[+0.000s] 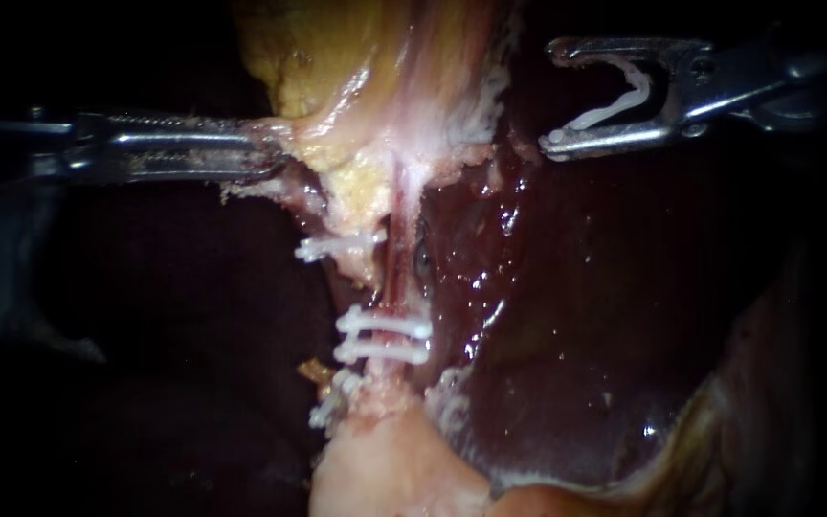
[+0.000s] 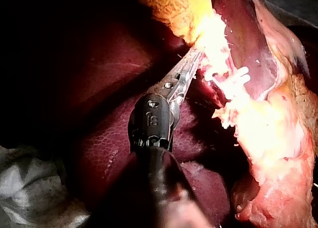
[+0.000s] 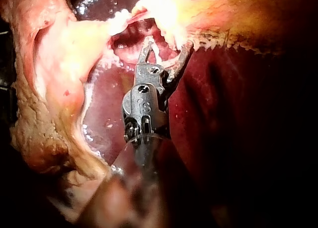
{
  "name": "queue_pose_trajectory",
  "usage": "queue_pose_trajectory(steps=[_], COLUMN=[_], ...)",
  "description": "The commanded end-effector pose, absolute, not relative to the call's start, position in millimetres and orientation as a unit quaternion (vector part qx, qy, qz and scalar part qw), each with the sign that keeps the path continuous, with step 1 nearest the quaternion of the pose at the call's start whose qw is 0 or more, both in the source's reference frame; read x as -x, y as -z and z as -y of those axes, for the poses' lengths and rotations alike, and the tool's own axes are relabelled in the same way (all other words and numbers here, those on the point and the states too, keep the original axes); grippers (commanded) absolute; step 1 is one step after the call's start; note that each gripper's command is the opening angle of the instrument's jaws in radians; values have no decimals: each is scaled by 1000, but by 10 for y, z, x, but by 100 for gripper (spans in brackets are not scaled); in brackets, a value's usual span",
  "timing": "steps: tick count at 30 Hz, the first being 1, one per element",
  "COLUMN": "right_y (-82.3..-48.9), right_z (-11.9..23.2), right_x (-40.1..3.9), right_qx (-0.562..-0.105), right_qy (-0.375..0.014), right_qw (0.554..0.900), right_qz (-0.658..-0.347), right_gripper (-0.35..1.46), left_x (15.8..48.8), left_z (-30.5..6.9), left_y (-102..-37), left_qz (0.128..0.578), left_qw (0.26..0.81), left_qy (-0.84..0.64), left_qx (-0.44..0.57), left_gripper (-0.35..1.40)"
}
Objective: Clipping third clip right tube
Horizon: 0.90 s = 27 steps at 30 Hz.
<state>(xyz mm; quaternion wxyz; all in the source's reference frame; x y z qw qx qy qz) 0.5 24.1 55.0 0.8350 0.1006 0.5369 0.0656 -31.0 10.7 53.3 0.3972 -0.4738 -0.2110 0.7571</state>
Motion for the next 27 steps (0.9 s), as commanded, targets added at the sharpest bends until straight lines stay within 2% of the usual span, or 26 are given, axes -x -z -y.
queue_pose_trajectory(steps=[1,5,14,22,27], right_y=[-550,-550,-550,-547,-542], right_z=[-241,-242,-243,-236,-216], right_x=[-5,-5,-5,-7,-19], right_qx=[-101,-101,-101,-106,-158], right_qy=[-66,-66,-66,-58,-83], right_qw=[835,835,835,832,815], right_qz=[-537,-537,-537,-541,-551], right_gripper=[50,50,50,49,46], left_x=[308,297,247,244,243], left_z=[-108,-113,-139,-139,-139], left_y=[-532,-521,-472,-464,-465], left_qz=[212,217,206,205,205], left_qw=[397,396,415,421,421], left_qy=[-757,-756,-744,-741,-741], left_qx=[474,474,481,481,481], left_gripper=[-35,-35,-35,-35,-35])
